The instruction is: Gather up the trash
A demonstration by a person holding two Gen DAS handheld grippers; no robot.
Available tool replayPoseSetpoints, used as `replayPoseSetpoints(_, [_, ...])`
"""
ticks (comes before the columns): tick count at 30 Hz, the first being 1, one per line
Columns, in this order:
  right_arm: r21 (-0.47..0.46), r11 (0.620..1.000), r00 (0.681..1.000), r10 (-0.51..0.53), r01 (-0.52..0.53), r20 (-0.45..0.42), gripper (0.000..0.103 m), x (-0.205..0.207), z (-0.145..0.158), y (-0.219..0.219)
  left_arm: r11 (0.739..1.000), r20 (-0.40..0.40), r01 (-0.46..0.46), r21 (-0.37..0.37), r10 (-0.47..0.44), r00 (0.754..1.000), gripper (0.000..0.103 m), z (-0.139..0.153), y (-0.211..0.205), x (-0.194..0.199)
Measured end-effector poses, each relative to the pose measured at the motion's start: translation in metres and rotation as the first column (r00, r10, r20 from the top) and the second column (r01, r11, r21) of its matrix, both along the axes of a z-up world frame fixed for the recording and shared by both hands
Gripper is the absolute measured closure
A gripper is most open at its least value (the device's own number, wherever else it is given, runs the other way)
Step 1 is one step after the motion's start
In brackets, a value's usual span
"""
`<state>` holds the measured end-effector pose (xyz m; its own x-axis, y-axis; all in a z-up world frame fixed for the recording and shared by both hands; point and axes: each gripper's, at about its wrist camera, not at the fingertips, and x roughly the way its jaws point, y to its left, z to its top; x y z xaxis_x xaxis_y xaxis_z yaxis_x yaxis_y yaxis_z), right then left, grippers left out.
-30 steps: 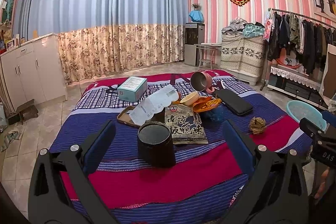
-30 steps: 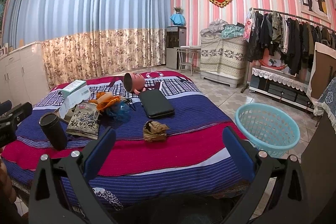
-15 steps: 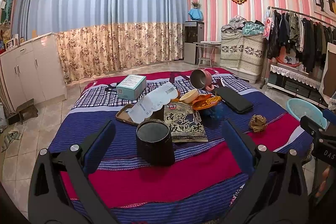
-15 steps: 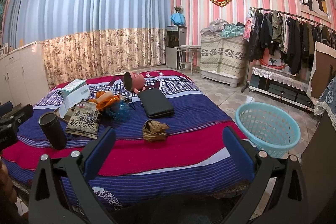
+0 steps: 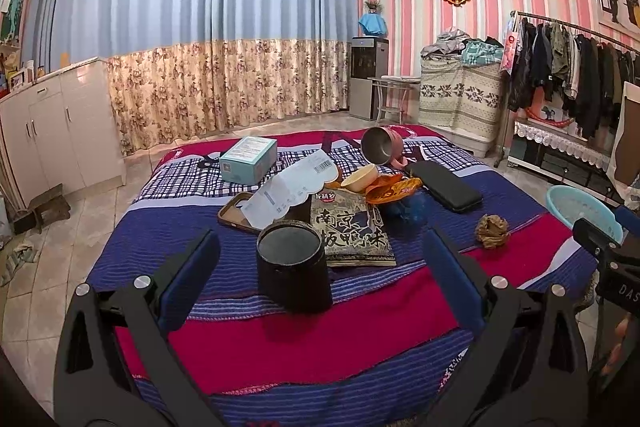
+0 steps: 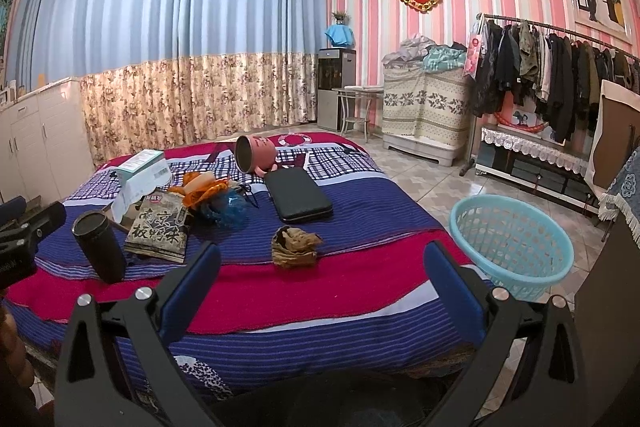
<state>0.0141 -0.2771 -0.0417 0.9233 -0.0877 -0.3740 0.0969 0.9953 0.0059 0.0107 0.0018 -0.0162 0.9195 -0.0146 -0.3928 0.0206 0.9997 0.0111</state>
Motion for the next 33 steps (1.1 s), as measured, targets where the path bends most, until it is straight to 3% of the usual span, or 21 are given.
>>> replayPoseSetpoints(9, [-0.01, 1.0, 1.0, 0.004, -0.004, -0.022, 0.004, 0.005, -0.008, -0.004, 1.0, -0.02, -0.007, 0.001, 0.007, 1.0, 0.005, -0.009, 0.001, 0.005])
replayPoseSetpoints(19, [-0.009, 1.0, 0.998, -0.011, 0.011, -0.065, 0.004, 0.019, -0.021, -0.011, 0.998, -0.1, -0.054, 0.009, 0.055, 0.994, 0.005, -0.034, 0.01, 0.033])
replayPoseSetpoints(33, [-0.001, 0.997, 0.985, 0.078, -0.079, -0.153, 0.004, 0.068, -0.019, -0.026, 0.999, -0.14, -0.05, 0.015, 0.051, 0.989, 0.005, -0.065, 0.013, 0.075])
